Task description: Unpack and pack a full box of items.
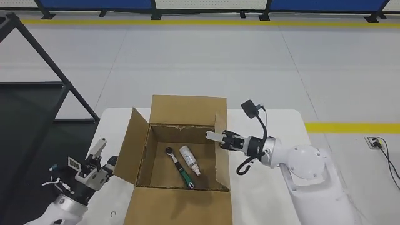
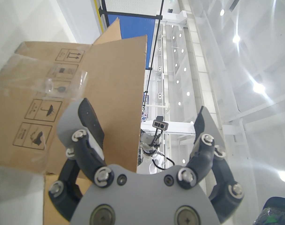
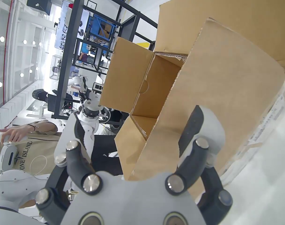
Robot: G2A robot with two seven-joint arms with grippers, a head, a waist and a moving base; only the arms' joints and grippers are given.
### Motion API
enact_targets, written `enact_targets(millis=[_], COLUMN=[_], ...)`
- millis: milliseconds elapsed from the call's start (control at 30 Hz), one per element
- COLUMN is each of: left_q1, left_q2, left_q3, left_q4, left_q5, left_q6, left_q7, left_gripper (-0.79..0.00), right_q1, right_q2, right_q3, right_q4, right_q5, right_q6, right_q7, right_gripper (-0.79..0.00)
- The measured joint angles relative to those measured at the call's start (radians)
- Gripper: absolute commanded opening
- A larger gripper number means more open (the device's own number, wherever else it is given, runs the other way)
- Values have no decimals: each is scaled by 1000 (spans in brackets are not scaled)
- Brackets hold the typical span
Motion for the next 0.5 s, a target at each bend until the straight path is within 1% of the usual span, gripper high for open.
enact_targets(millis=[100,233,433,500], left_q1=[16,36,19,19], left_q2=[0,-2,-4,-4], left_q3=[27,74,135,144], left_q4=[-22,-43,-40,-42], left_q5=[5,31,58,64], left_q6=[14,18,47,48], left_q7=[-9,-2,37,42], left_gripper=[0,0,0,0], right_q1=[12,24,42,49], right_q2=[-5,-6,-9,-9], right_q3=[-28,-52,-97,-105], right_q4=[46,103,166,180], right_q5=[36,77,87,93], right_q6=[1,-20,-24,-27], right_q7=[-51,-70,-97,-99], right_gripper=[0,0,0,0])
